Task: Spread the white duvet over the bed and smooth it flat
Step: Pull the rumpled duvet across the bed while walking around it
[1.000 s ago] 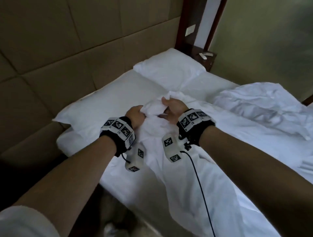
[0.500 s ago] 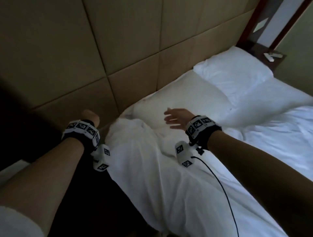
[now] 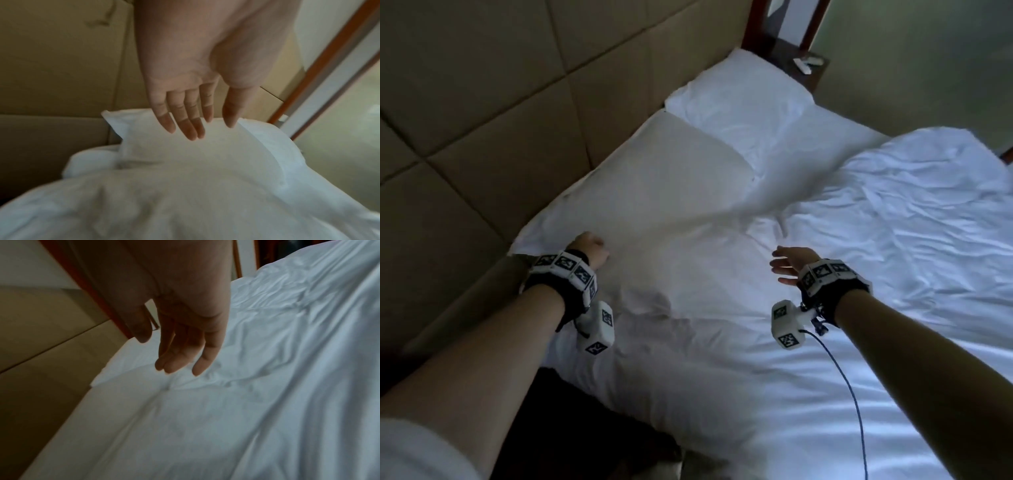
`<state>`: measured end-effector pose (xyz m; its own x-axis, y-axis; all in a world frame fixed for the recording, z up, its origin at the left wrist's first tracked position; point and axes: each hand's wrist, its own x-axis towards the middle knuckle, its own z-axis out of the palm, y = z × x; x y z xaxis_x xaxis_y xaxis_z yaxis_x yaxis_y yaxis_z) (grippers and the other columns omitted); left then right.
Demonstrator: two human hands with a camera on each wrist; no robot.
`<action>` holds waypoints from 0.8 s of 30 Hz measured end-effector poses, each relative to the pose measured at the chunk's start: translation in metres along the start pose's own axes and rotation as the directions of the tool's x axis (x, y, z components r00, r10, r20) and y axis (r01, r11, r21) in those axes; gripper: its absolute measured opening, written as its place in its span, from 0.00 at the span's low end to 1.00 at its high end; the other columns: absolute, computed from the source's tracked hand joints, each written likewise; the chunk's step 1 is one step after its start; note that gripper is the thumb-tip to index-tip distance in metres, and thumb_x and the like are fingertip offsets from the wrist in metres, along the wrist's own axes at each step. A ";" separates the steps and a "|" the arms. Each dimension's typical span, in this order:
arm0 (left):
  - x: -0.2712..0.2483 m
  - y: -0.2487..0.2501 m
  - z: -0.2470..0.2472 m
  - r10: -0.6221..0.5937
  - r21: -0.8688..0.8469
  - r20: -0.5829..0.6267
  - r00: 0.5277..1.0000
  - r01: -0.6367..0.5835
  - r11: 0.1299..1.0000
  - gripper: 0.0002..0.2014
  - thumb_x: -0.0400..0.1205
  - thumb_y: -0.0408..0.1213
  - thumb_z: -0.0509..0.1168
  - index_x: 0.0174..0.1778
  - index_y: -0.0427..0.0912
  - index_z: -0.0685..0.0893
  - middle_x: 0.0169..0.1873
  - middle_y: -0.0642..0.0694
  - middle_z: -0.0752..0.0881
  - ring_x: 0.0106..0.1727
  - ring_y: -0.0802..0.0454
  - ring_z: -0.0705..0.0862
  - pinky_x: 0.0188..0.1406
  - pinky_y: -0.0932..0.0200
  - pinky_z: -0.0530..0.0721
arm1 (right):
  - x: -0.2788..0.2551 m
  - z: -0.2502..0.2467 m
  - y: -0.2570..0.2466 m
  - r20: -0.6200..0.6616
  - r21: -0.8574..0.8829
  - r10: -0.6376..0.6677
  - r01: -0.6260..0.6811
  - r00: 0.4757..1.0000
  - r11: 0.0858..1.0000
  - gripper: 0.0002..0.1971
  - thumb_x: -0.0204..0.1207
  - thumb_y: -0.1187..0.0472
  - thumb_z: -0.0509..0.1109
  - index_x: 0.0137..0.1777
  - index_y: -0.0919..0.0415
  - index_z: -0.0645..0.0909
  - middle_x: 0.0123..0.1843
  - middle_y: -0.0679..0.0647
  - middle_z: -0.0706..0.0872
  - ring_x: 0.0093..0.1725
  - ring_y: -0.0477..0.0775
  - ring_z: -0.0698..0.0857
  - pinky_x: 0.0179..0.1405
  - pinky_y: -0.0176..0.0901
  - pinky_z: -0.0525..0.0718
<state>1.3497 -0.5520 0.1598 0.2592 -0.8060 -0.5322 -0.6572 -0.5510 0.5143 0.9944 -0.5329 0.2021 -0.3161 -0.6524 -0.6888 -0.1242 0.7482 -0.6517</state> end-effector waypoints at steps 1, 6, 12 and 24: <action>0.000 0.014 0.018 0.014 -0.002 0.041 0.999 -0.014 1.000 0.17 0.78 0.30 0.64 0.62 0.30 0.79 0.61 0.29 0.82 0.64 0.32 0.81 0.63 0.43 0.79 | 0.008 -0.015 0.013 -0.034 0.025 0.038 -0.037 0.999 0.999 0.12 0.83 0.59 0.61 0.41 0.64 0.78 0.37 0.56 0.80 0.34 0.51 0.78 0.42 0.47 0.75; -0.003 0.062 0.105 0.092 0.075 0.262 0.961 -0.116 0.990 0.25 0.75 0.39 0.73 0.66 0.38 0.76 0.65 0.37 0.80 0.67 0.39 0.78 0.68 0.50 0.76 | 0.047 -0.072 0.078 -0.167 0.092 0.208 -0.194 0.964 0.977 0.14 0.83 0.60 0.61 0.36 0.62 0.75 0.38 0.59 0.79 0.32 0.52 0.77 0.37 0.45 0.76; 0.011 0.096 0.205 0.077 0.272 0.417 0.906 -0.205 0.940 0.33 0.72 0.44 0.76 0.72 0.44 0.72 0.74 0.38 0.71 0.73 0.39 0.73 0.70 0.50 0.74 | 0.118 -0.124 0.146 -0.191 0.144 0.342 -0.318 0.920 0.937 0.12 0.79 0.50 0.65 0.50 0.60 0.76 0.37 0.55 0.80 0.48 0.58 0.83 0.64 0.57 0.81; 0.029 0.105 0.320 0.403 0.693 0.487 0.775 -0.623 0.362 0.47 0.75 0.40 0.70 0.83 0.56 0.45 0.83 0.41 0.44 0.85 0.42 0.44 0.82 0.43 0.50 | 0.206 -0.154 0.181 -0.218 0.231 0.435 -0.387 0.874 0.893 0.43 0.59 0.31 0.72 0.66 0.61 0.71 0.45 0.59 0.85 0.52 0.60 0.87 0.55 0.58 0.83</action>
<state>1.0615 -0.5640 -0.0169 -0.4083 -0.7414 -0.5326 -0.8901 0.4528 0.0521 0.7622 -0.5137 -0.0087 -0.5351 -0.2185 -0.8161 0.2290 0.8923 -0.3891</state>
